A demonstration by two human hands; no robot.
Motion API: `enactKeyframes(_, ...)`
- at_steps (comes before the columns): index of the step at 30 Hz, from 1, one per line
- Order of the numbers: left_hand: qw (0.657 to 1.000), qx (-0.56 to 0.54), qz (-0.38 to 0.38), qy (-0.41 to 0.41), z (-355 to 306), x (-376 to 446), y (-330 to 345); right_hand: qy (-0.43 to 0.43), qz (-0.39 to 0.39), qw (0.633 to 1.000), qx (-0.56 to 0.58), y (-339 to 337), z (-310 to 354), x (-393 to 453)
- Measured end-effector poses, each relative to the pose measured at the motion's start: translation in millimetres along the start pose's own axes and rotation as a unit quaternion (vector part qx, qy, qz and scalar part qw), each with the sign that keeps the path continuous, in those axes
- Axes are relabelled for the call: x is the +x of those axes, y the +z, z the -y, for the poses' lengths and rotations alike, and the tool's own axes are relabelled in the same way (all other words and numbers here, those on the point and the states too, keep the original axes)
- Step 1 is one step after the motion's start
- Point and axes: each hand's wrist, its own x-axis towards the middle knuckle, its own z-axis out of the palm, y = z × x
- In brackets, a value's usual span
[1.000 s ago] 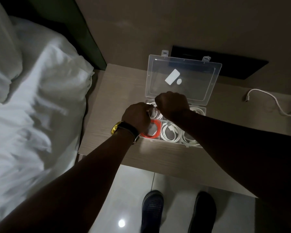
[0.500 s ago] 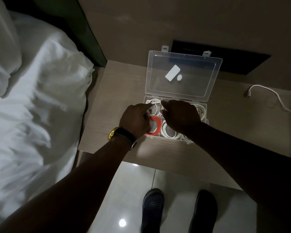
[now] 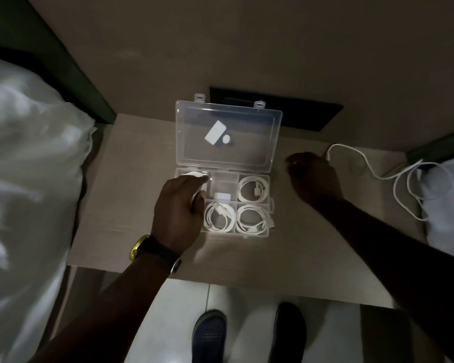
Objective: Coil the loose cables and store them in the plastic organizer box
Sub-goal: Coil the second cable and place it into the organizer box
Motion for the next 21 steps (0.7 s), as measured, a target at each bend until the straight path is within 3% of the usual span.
enactKeyframes(3,0.999,-0.038,0.001,0.026,-33.0,-3.5,15.0,0.032,-0.002,0.996,-0.084,-15.3,-73.7,25.7)
enactKeyframes(5,0.996,-0.069,0.01,0.052,-55.4,-6.7,29.6,0.039,0.049,0.992,-0.112,-16.0,-105.7,39.7)
enactKeyframes(10,0.992,-0.106,0.041,0.063,-101.0,-7.0,70.0,-0.019,0.082,0.982,-0.171,-2.4,-120.7,47.7)
enactKeyframes(16,0.965,-0.209,0.122,-0.099,-143.6,-1.6,114.0,-0.126,0.147,0.966,-0.172,-0.9,-122.5,-11.4)
enactKeyframes(18,0.975,-0.155,0.141,-0.076,-152.8,2.0,125.3,-0.168,0.158,0.96,-0.161,-5.4,-124.4,-34.1)
enactKeyframes(20,0.973,-0.036,0.23,0.001,-157.9,5.1,134.5,-0.209,0.161,0.961,-0.085,-13.9,-121.1,-51.5)
enactKeyframes(21,0.96,-0.003,0.28,0.001,-158.9,5.1,138.1,-0.223,0.164,0.96,-0.04,-20.4,-117.6,-58.6)
